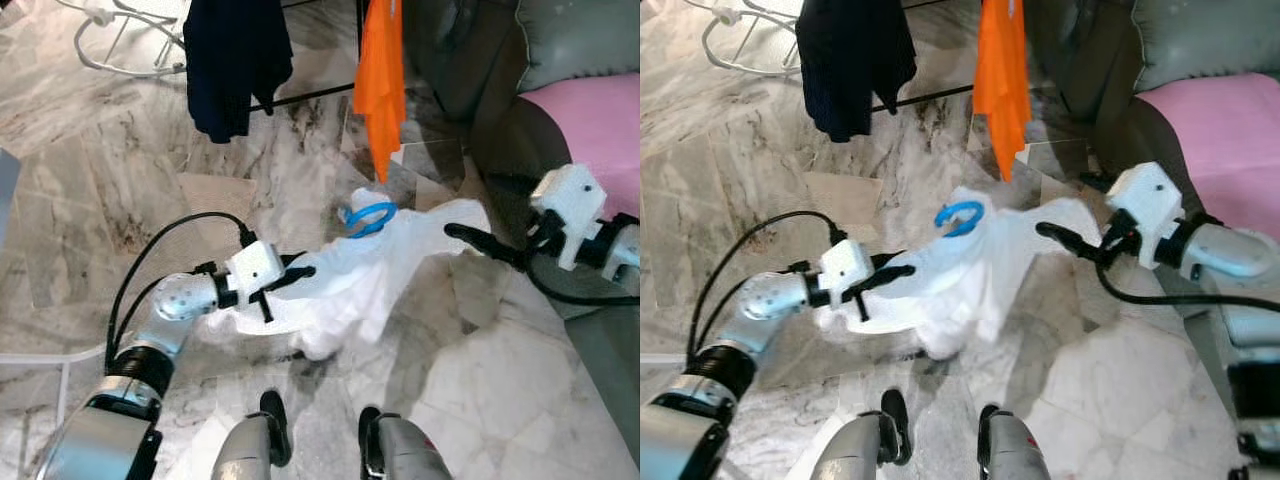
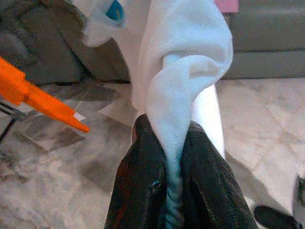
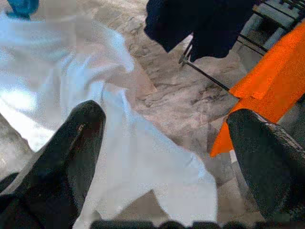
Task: Hang hanger
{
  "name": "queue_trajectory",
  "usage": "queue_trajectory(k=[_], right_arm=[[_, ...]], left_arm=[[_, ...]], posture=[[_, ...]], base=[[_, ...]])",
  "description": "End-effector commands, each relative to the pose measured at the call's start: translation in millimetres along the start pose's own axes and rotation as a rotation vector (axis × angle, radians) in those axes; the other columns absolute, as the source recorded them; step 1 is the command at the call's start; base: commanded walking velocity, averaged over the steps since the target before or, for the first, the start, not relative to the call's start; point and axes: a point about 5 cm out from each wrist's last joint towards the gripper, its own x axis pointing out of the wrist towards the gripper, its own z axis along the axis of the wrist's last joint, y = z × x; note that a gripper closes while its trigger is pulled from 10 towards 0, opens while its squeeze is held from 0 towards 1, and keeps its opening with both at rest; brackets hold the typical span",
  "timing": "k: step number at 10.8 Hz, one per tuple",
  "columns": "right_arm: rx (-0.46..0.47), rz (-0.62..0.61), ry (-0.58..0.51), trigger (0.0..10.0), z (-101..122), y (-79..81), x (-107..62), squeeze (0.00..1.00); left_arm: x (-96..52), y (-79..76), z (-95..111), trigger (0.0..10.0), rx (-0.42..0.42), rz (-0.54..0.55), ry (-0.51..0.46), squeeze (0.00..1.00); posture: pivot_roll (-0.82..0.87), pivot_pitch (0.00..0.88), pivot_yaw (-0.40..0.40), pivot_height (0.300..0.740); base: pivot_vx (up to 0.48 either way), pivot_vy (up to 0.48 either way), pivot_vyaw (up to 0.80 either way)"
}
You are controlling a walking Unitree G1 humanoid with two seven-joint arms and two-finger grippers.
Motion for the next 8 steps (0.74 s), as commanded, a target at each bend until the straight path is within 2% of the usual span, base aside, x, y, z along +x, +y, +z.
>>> queue_trajectory(k=[1, 2, 4, 6, 8], right_arm=[[-0.038, 0.047, -0.005, 10.0, -4.1, 10.8, 15.2, 1.00], [-0.020, 0.155, -0.002, 10.0, -10.6, 26.0, 32.3, 1.00], [-0.016, 0.293, 0.018, 10.0, -15.7, 39.2, 47.4, 1.00], [-0.047, 0.431, 0.055, 10.0, -18.0, 39.4, 52.1, 1.00], [-0.045, 0.507, 0.093, 10.0, -20.5, 37.6, 49.2, 1.00]], left_arm=[[-4.3, -5.9, -2.4, 0.0, 0.022, -0.054, 0.002, 0.00], [-6.4, -11.6, -5.4, 0.0, 0.050, -0.104, 0.022, 0.00], [-7.5, -12.2, -6.6, 0.0, 0.060, -0.117, 0.031, 0.00], [-11.0, -10.3, -6.5, 0.0, 0.069, -0.120, 0.031, 0.00], [-13.9, -9.2, -7.4, 0.0, 0.074, -0.120, 0.037, 0.00]], posture=[[-0.20, 0.321, 0.049, 0.740], [-0.18, 0.321, 0.047, 0.740], [-0.16, 0.323, 0.040, 0.740], [-0.15, 0.326, 0.032, 0.740], [-0.15, 0.328, 0.033, 0.740]], base=[[0.000, 0.000, 0.00], [0.000, 0.000, 0.00], [0.000, 0.000, 0.00], [0.000, 0.000, 0.00], [0.000, 0.000, 0.00]])
